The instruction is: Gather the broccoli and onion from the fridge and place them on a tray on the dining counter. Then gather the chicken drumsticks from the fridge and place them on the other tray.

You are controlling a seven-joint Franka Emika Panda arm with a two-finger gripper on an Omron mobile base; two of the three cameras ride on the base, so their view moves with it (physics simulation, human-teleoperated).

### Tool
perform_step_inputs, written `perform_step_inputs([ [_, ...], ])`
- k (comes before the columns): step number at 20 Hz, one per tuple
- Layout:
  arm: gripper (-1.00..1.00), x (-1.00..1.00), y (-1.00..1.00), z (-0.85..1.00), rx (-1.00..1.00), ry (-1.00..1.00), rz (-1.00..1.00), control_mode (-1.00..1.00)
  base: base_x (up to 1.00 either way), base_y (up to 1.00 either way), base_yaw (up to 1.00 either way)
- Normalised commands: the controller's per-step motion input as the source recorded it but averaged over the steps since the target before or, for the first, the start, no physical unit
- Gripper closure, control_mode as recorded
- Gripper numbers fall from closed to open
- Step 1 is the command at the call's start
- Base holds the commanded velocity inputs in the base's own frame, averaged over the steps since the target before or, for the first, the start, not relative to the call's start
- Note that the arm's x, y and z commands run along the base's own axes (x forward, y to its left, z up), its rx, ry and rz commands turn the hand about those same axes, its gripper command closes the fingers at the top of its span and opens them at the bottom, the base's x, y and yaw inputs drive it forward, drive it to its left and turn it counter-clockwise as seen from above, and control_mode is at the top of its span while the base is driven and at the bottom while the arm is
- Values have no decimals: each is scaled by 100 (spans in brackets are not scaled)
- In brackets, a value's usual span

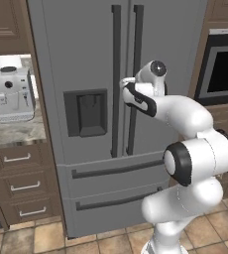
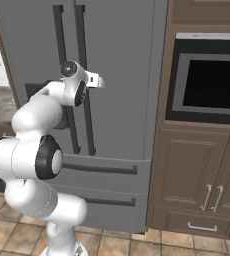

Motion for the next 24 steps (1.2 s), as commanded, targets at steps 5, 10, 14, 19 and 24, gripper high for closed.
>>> perform_step_inputs([
  [5, 100, -44, 0, 35, 5, 8, 0, -100, 0, 0, 0],
  [10, 100, -100, -1, 39, 2, 2, 1, -100, 0, 0, 0],
  [14, 100, -100, -23, 35, 15, -2, 20, -100, 0, 0, 0],
  [19, 100, -100, -44, 60, 25, -5, 30, -100, 0, 0, 0],
  [24, 100, -100, -46, 70, 16, 0, 27, -100, 0, 0, 0],
])
